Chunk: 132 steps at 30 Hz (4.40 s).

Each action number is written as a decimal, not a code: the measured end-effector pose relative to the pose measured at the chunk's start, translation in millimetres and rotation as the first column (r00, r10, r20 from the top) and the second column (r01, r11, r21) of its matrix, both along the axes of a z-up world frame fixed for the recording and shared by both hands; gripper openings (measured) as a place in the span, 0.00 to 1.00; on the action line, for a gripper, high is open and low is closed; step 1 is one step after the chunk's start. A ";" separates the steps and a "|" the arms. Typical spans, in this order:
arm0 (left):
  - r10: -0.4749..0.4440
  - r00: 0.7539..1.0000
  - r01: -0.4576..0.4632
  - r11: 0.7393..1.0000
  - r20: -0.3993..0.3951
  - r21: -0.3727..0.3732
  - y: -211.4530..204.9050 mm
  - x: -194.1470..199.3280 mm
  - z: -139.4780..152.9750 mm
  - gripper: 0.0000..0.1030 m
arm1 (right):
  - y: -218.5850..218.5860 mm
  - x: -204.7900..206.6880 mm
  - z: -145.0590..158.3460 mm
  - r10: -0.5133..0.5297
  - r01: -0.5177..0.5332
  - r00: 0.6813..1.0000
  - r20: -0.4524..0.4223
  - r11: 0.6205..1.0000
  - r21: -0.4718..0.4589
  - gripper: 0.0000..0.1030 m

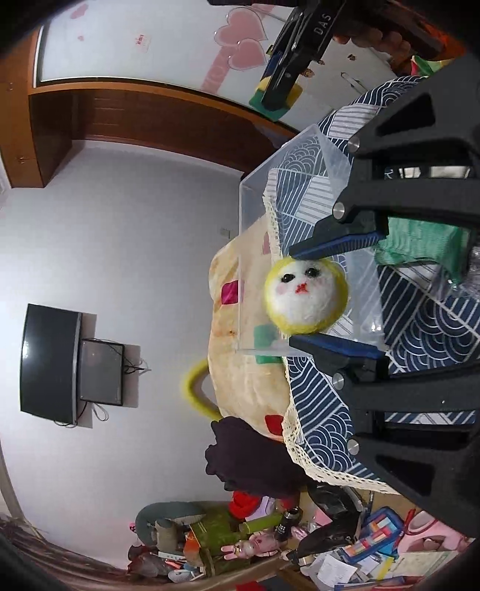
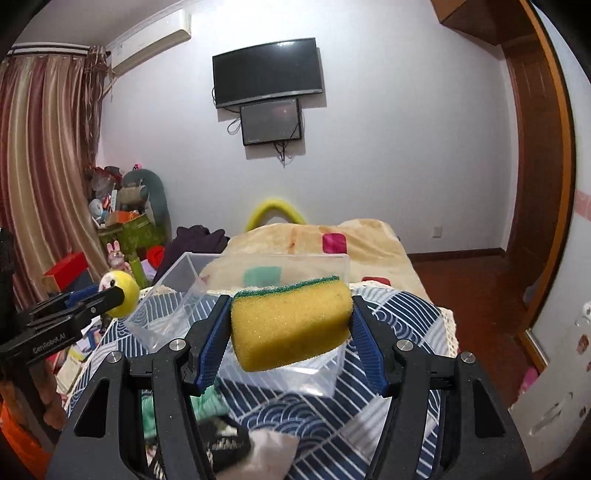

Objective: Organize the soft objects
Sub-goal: 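Lower the ball and sponge into the clear box and open both tools, then grasp the green glove with the left tool while the right tool grasps the black cap, then drop the glove and cap into the clear box, opening both tools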

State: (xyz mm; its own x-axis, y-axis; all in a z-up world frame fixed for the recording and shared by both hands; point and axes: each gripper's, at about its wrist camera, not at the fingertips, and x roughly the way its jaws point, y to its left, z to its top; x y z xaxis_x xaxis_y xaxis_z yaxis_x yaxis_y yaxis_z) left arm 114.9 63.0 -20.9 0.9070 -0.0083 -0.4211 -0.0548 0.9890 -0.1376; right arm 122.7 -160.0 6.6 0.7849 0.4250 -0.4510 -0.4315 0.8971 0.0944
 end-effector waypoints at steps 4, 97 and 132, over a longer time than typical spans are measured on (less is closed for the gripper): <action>-0.018 0.999 0.018 1.000 -0.041 -0.007 0.6 19.0 -3.5 0.39 | 10.9 22.4 -8.5 0.009 -0.009 0.999 -0.036 1.000 -0.023 0.57; -0.188 0.962 0.184 0.982 -0.197 -0.039 -43.7 -18.2 -81.1 0.12 | 2.1 -55.4 -37.4 0.096 -0.097 0.994 -0.061 0.995 -0.011 0.16; -0.079 0.997 0.078 0.996 0.008 0.039 -20.9 17.2 2.7 0.11 | 36.5 7.3 13.0 0.063 -0.064 0.990 0.123 0.998 0.004 0.16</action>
State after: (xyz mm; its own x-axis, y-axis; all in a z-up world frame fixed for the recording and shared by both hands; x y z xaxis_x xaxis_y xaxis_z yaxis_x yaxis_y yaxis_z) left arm 132.1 42.2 -18.1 0.9081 -0.0635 -0.4138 0.0245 0.9948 -0.0990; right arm 130.0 -123.6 19.6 0.8053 0.4787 -0.3497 -0.4963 0.8670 0.0440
